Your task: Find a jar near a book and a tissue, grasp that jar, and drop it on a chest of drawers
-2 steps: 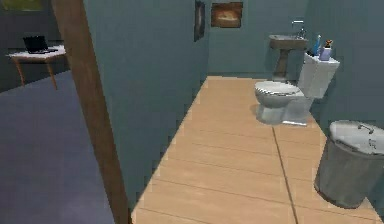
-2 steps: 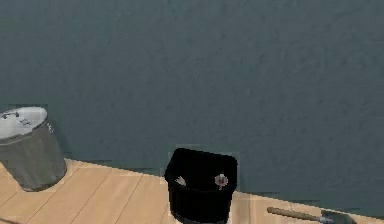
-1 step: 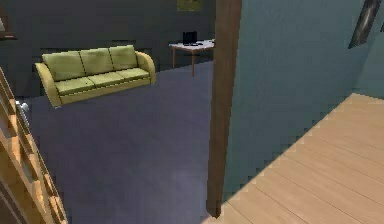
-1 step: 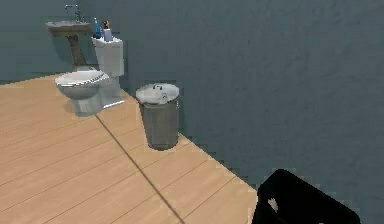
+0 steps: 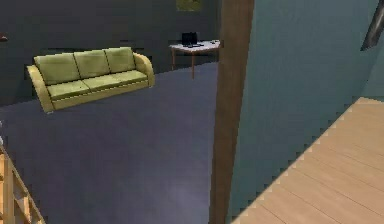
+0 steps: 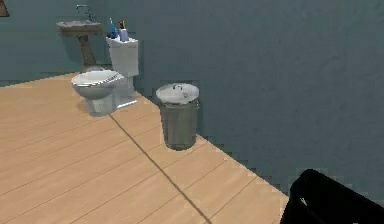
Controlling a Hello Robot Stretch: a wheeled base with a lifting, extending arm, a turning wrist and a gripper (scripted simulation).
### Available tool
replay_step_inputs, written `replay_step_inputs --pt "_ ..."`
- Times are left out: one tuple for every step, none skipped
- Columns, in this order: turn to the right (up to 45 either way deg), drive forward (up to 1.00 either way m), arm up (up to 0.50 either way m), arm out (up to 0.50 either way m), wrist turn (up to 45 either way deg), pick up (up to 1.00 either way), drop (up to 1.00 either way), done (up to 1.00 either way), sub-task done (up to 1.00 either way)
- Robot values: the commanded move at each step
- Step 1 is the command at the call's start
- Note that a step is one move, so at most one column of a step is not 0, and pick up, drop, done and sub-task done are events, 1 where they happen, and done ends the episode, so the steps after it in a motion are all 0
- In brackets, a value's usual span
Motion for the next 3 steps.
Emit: replay_step_inputs --pt "-9.0 0.0 0.0 0.0 0.0 0.0 0.0 0.0 0.0" --pt "0.0 0.85 0.0 0.0 0.0 0.0 0.0 0.0 0.0" --pt "-27.0 0.0 0.0 0.0 0.0 0.0 0.0 0.0 0.0"
